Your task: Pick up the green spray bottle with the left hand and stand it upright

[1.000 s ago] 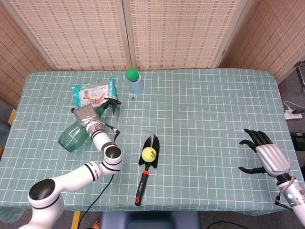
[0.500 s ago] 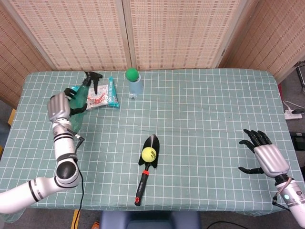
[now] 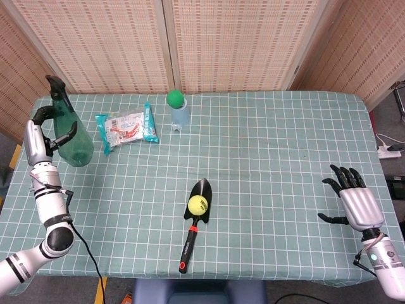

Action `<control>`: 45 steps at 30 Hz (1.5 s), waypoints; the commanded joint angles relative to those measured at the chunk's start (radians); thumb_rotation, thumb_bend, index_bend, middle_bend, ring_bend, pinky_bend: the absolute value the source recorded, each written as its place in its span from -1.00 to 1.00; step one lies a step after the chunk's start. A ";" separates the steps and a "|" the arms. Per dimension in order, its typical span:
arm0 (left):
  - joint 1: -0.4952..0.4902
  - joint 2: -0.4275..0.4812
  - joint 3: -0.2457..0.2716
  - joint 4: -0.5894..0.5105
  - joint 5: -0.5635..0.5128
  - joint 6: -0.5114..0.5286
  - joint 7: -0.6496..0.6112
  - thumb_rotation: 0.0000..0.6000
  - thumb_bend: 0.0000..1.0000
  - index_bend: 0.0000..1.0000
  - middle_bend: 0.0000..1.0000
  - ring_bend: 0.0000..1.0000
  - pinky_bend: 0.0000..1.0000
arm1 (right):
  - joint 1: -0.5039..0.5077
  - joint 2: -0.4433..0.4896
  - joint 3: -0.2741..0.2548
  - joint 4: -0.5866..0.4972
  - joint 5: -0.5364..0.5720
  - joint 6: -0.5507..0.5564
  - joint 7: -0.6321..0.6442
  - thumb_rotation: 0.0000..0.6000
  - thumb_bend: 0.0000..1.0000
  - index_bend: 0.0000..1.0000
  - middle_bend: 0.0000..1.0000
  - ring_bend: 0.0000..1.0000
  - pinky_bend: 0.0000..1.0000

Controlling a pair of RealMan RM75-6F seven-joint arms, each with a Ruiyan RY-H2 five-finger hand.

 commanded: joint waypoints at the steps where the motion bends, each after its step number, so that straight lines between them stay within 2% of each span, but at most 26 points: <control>1: 0.028 -0.080 0.077 0.145 0.110 0.033 -0.163 1.00 -0.27 0.08 -0.06 -0.48 -0.75 | 0.001 -0.007 0.006 -0.002 0.017 -0.005 -0.015 1.00 -1.00 -0.50 -1.00 -1.00 -0.90; 7: 0.025 -0.147 0.103 0.228 0.168 0.103 -0.285 1.00 -0.22 0.02 -0.12 -0.53 -0.84 | 0.005 -0.007 0.012 -0.011 0.048 -0.025 -0.029 1.00 -1.00 -0.50 -1.00 -1.00 -0.90; 16: 0.044 -0.227 0.142 0.285 0.216 0.192 -0.402 1.00 -0.25 -0.01 -0.17 -0.57 -0.87 | 0.008 0.008 0.008 -0.019 0.059 -0.051 -0.014 1.00 -1.00 -0.49 -1.00 -1.00 -0.88; 28: 0.049 -0.306 0.174 0.437 0.249 0.171 -0.589 1.00 -0.33 -0.03 -0.19 -0.64 -0.92 | 0.006 0.013 0.005 -0.018 0.067 -0.061 0.004 1.00 -1.00 -0.49 -1.00 -1.00 -0.87; 36: 0.050 -0.356 0.195 0.516 0.252 0.147 -0.643 1.00 -0.34 -0.03 -0.20 -0.65 -0.92 | -0.004 0.017 0.002 -0.017 0.074 -0.056 0.010 1.00 -1.00 -0.49 -1.00 -1.00 -0.87; 45: 0.046 -0.380 0.195 0.569 0.241 0.109 -0.669 1.00 -0.36 -0.03 -0.20 -0.65 -0.92 | -0.014 0.016 0.001 -0.010 0.067 -0.041 0.025 1.00 -1.00 -0.49 -1.00 -1.00 -0.86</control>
